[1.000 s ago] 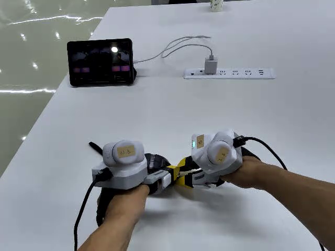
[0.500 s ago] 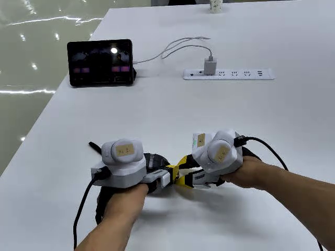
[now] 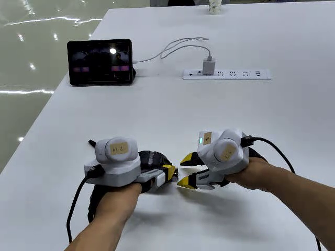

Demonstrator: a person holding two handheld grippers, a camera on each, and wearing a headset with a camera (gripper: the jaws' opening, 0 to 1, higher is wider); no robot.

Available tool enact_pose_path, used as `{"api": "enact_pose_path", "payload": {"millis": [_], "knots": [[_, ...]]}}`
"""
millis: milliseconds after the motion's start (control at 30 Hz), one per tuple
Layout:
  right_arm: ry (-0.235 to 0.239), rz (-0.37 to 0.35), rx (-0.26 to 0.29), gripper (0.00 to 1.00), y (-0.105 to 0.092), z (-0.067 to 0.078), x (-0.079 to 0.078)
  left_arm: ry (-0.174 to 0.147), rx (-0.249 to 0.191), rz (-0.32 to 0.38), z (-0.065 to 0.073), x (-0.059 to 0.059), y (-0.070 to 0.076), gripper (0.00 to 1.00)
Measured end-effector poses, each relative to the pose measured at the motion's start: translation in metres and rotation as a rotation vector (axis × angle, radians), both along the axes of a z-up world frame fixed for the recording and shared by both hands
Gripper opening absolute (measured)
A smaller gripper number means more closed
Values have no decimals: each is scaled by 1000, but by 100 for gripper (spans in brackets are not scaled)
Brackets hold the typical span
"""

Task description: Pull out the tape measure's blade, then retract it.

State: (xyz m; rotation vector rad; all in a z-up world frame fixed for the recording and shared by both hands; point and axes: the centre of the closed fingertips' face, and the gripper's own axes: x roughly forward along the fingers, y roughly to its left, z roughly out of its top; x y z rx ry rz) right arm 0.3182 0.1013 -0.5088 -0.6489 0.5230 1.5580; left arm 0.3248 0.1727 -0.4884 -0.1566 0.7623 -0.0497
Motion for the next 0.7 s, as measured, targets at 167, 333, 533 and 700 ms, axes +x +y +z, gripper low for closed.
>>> {"api": "enact_pose_path", "payload": {"millis": [167,333,533,700], "knots": [[2,-32,5,29,-7,4,-1,-10,4,-21,3,-3,-2,71],[-2,-63,10,32,-15,8,-1,-20,9,-48,5,-6,-5,73],[0,-106,16,36,-26,12,-1,-32,10,-76,8,-11,-8,74],[-3,-143,22,39,-37,16,-2,-50,4,-104,11,-15,-9,77]]}}
